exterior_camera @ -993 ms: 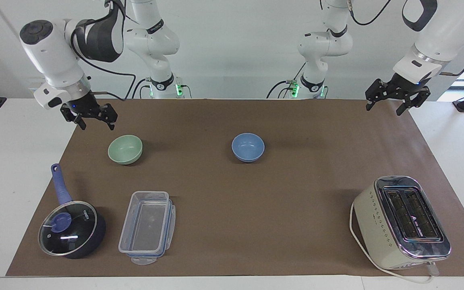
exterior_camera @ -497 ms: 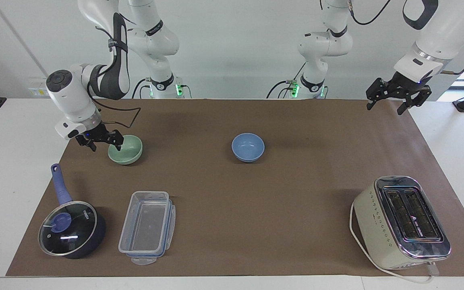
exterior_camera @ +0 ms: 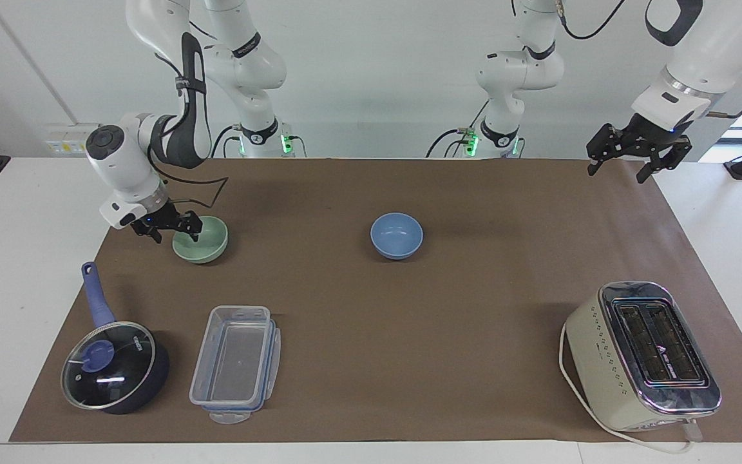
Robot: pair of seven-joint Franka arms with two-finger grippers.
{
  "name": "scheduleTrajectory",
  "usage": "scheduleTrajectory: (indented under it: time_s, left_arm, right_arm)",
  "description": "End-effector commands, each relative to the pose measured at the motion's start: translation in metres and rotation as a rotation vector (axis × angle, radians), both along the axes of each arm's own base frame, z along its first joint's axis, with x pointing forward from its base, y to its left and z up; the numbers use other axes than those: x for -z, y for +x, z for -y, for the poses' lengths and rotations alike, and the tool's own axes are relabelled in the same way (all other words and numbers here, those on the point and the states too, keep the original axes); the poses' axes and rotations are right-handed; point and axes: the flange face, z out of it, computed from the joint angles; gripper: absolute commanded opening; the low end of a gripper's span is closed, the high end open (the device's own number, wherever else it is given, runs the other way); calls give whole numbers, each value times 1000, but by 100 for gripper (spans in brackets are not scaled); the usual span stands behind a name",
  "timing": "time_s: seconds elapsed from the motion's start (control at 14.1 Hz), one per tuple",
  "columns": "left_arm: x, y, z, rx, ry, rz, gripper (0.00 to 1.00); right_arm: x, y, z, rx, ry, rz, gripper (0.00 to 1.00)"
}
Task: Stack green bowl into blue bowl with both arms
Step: 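Move the right gripper to the green bowl rim and grasp it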
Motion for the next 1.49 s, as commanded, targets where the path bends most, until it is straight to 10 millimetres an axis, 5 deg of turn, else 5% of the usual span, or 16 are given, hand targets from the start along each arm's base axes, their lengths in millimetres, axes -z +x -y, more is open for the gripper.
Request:
scheduleTrajectory:
  time_s: [0.0, 0.07, 0.5, 0.99, 1.42]
  left_arm:
    - [-6, -1, -4, -1, 21, 6, 100]
    - [-7, 0, -4, -3, 21, 7, 100]
    - [-5, 2, -6, -7, 20, -1, 100]
    - [-5, -2, 0, -18, 22, -5, 100]
    - [-7, -3, -5, -28, 20, -6, 100]
  right_arm:
    - [2, -6, 12, -15, 6, 17, 14]
    - [2, -5, 11, -13, 5, 23, 0]
    - [-2, 3, 13, -12, 2, 31, 0]
    - [-100, 28, -3, -37, 56, 17, 0]
    - [-184, 50, -75, -52, 115, 13, 0]
